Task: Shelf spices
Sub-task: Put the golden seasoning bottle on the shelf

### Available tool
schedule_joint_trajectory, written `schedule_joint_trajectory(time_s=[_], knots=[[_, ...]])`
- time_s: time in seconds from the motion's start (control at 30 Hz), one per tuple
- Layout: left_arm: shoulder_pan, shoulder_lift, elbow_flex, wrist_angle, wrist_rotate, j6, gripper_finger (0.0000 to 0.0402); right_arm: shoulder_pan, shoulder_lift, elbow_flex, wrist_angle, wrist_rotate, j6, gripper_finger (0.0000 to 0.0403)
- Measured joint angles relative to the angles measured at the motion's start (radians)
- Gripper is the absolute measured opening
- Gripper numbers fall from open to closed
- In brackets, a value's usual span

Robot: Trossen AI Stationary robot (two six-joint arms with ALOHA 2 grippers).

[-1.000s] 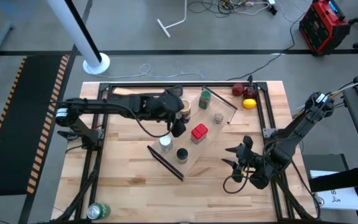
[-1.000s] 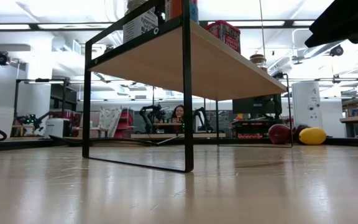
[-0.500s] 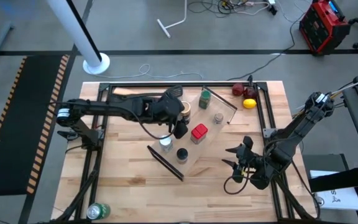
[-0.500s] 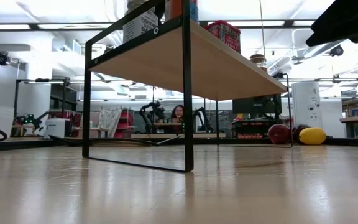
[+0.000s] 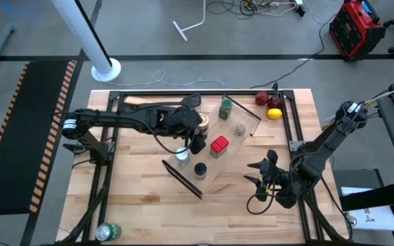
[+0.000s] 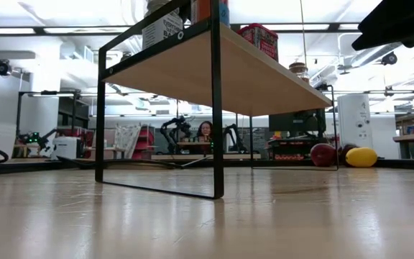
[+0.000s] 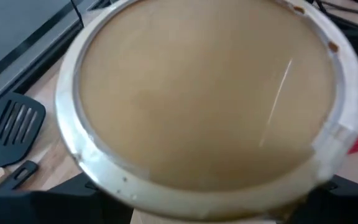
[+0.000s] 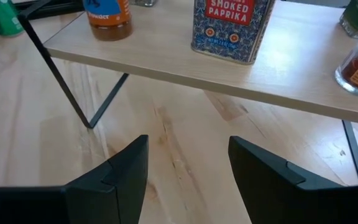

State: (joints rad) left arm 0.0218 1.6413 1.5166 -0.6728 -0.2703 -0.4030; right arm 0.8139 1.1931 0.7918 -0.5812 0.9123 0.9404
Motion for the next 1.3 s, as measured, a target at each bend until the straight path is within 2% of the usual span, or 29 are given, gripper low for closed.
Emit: schedule_joint_trajectory(time_s=[0.2,0.37,0.57,1.3], knots=[[0.049,0.026,0.018,0.028,0.001,0.026,0.0269,0.0,0.0,0.0,0.006,0.008,-0.018,0.0199],[0.049,0.049,0.027,0.036,0.054,0.021,0.0269,0.0,0.0,0.0,0.012,0.008,-0.024,0.02],[0.047,0.042,0.026,0.044,-0.015,0.041,0.0268,0.0,0.0,0.0,0.011,0.007,-0.028,0.02],[0.025,0.087,0.014,0.099,-0.062,0.03,0.0266,0.0,0.0,0.0,0.016,0.004,-0.035,0.0199]])
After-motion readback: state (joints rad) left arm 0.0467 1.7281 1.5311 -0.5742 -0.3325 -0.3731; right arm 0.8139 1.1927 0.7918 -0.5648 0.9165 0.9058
